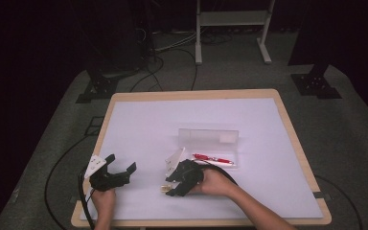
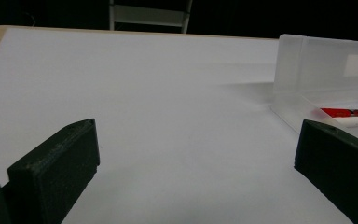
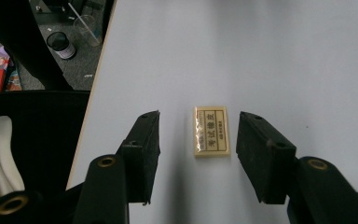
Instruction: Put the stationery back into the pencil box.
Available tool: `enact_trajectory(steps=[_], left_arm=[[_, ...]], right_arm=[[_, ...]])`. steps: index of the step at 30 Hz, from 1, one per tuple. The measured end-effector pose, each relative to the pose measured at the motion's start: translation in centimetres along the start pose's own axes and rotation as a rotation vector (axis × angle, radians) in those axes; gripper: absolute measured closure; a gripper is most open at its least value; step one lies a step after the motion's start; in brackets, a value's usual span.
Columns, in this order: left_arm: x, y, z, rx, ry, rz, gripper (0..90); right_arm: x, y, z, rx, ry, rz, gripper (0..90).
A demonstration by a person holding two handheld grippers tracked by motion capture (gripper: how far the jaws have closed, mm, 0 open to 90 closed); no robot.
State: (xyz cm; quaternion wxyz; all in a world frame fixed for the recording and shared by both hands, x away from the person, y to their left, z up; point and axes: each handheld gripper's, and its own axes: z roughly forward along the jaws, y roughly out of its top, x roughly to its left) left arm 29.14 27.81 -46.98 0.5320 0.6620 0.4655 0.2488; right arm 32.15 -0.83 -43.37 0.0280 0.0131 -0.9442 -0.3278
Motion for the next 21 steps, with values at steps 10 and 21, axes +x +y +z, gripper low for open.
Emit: enact_trajectory(steps=[10, 21], left_arm=[[0.0, 0.0, 0.0, -0.002, -0.002, -0.001, 0.0], [0.1, 0.0, 0.0, -0.002, -0.003, -0.001, 0.0]], right_arm=[[-0.4, 0.1, 0.8, 0.009, 0.003, 0.003, 49.7], [-0.7, 0.2, 1.5, 0.026, 0.01, 0.001, 51.6]])
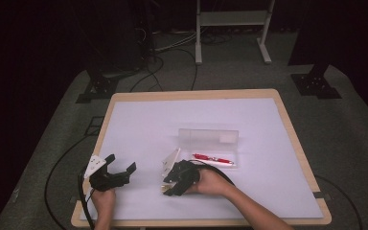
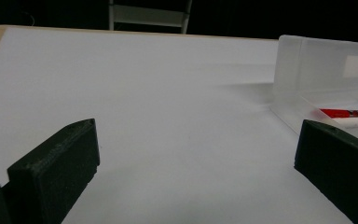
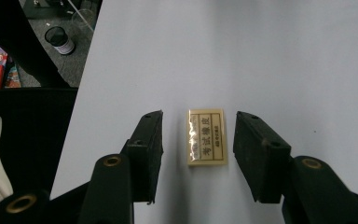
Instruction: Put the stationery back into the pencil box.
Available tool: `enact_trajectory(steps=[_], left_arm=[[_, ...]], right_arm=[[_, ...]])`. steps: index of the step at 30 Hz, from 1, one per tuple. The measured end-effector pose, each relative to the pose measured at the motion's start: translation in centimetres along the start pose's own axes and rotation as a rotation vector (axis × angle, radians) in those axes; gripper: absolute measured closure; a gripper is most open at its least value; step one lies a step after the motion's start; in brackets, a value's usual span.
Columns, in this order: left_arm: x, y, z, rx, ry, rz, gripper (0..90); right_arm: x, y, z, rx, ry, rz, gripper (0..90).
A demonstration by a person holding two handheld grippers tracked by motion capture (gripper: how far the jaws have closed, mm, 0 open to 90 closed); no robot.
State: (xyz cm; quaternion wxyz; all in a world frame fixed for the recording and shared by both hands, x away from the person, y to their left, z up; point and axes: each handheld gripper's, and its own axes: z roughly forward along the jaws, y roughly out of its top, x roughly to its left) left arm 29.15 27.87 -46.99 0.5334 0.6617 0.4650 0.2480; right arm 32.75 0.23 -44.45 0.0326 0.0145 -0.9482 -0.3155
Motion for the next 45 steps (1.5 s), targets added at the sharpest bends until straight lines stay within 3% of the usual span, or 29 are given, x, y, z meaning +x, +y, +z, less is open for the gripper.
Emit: enact_trajectory(steps=[45], left_arm=[[0.0, 0.0, 0.0, 0.0, -0.002, -0.002, 0.0]], right_arm=[[-0.5, -0.2, 1.0, 0.042, 0.005, -0.002, 66.3]])
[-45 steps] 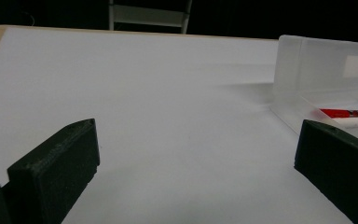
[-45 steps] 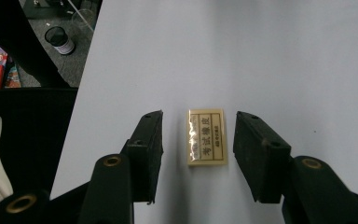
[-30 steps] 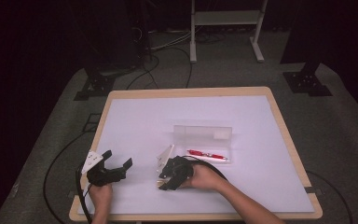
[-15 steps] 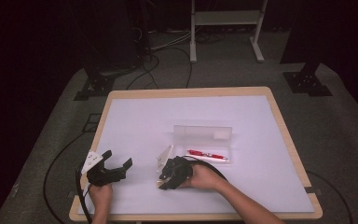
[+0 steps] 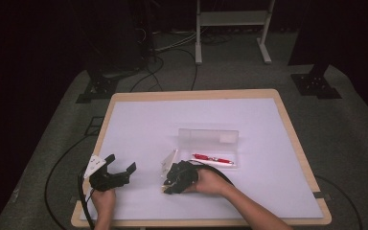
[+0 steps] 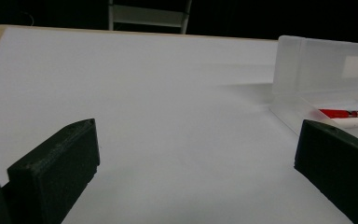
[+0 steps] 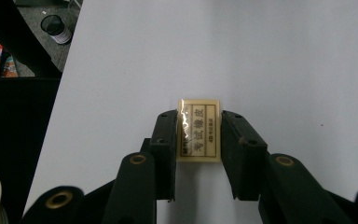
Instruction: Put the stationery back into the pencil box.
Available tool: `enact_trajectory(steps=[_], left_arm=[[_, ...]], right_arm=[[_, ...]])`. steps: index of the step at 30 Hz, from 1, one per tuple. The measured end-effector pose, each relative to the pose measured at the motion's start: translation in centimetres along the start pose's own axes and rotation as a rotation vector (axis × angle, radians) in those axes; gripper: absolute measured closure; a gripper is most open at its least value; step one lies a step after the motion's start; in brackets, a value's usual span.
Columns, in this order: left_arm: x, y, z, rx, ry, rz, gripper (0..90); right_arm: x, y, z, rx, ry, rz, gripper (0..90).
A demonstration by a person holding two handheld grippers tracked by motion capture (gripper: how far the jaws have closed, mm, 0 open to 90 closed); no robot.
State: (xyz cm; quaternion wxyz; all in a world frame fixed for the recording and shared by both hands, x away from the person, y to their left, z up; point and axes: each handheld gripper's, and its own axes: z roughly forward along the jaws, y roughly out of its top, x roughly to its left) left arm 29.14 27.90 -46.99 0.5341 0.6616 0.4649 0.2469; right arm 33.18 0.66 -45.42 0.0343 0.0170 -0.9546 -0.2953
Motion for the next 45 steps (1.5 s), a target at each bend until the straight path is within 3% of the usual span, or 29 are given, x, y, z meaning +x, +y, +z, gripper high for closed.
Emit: enact_trajectory(steps=[26, 45], left_arm=[[0.0, 0.0, 0.0, -0.001, -0.001, 0.0, 0.0], [0.0, 0.0, 0.0, -0.002, 0.0, 0.001, 0.0]], right_arm=[[0.1, 0.0, -0.5, -0.016, -0.008, -0.014, 67.5], [-0.5, -0.4, -2.8, -0.048, -0.06, 0.012, 67.6]])
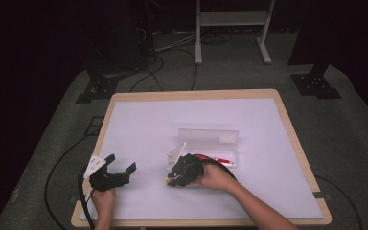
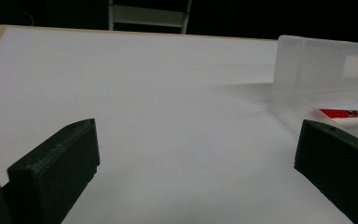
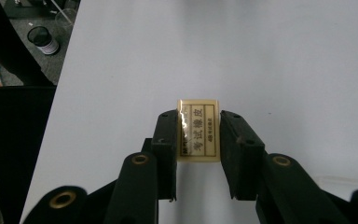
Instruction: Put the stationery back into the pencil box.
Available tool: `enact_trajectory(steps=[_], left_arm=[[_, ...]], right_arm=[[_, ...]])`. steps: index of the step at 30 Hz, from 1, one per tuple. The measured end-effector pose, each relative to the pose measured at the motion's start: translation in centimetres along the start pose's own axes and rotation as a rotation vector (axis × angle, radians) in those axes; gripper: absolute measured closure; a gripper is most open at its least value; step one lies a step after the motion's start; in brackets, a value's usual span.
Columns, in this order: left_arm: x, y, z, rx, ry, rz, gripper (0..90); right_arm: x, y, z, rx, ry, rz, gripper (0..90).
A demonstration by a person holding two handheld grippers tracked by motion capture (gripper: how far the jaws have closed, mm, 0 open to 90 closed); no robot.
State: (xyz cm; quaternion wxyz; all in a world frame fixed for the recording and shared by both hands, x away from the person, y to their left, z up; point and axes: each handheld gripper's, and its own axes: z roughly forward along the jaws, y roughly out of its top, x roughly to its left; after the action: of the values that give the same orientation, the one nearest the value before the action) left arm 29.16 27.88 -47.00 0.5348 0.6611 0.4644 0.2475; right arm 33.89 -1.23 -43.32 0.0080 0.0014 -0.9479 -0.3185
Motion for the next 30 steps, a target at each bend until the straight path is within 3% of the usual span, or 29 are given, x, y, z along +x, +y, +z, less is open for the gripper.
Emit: enact_trajectory(steps=[30], left_arm=[[-0.1, 0.0, 0.0, -0.002, -0.001, 0.0, 0.0]], right_arm=[[-2.9, -0.6, -4.9, -0.061, -0.128, 0.071, 67.7]])
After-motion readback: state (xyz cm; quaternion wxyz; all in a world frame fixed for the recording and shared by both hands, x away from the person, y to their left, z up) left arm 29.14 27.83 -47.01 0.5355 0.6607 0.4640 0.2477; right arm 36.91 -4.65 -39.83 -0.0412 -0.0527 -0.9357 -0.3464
